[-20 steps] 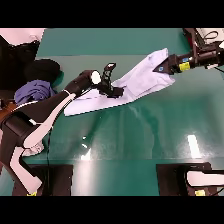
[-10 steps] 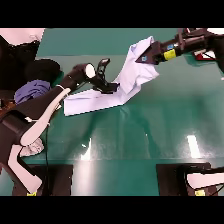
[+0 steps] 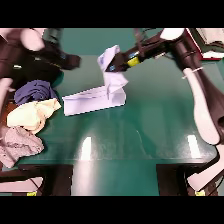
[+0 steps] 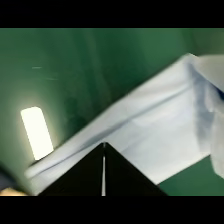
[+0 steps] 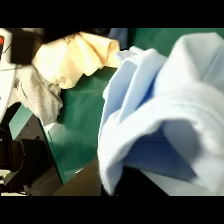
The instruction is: Fold the shirts.
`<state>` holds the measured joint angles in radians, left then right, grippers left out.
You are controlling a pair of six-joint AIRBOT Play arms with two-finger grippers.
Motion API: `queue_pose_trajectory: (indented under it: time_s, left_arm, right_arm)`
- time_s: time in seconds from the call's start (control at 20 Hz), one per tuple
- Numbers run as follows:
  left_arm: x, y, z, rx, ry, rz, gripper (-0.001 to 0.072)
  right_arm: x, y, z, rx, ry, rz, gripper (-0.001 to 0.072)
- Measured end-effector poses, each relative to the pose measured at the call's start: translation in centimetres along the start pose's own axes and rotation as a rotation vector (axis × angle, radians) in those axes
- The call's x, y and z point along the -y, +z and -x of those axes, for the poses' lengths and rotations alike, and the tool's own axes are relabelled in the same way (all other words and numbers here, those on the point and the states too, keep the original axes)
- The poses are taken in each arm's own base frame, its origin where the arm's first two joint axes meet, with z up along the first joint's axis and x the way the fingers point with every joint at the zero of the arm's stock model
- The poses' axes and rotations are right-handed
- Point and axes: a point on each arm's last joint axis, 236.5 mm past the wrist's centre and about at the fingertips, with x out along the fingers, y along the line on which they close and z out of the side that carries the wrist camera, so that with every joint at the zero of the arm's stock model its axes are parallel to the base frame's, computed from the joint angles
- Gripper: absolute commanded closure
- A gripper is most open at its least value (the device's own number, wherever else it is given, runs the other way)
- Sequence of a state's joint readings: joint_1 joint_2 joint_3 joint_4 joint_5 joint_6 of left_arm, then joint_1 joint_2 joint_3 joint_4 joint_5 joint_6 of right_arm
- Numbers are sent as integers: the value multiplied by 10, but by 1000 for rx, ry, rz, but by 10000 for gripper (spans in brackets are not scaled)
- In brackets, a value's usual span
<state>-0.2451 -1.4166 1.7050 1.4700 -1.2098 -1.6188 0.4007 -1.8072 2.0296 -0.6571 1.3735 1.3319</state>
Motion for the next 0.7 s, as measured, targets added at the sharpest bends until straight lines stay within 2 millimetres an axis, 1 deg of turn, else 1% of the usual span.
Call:
queue_pose_trajectory:
  time_s: [0.1,0.2,0.3,0.4,0.45,0.5,0.55,0.6,0.7]
  left_arm:
    - [-26,5,39,48,69,6,679]
    - [-47,5,70,76,142,8,679]
    - [-61,1,90,83,192,4,679]
    - [-67,-5,99,71,219,0,679]
    - [-70,-7,103,67,230,-2,679]
    - [-72,-8,105,62,237,0,679]
    - [-72,-10,106,57,237,-1,679]
    - [-72,-12,107,51,237,0,678]
    - [-72,-15,108,42,235,2,679]
  right_arm:
    - [-5,-2,-29,-9,15,26,698]
    - [-10,-4,-56,-14,26,49,697]
    - [-13,-7,-80,-13,32,71,695]
    - [-14,-9,-103,-7,35,86,685]
    - [-14,-10,-115,-1,35,95,537]
    - [-16,-10,-127,10,36,106,291]
    - [-18,-10,-139,22,40,120,169]
    - [-23,-13,-152,27,48,137,126]
    - [-36,-17,-173,45,70,182,126]
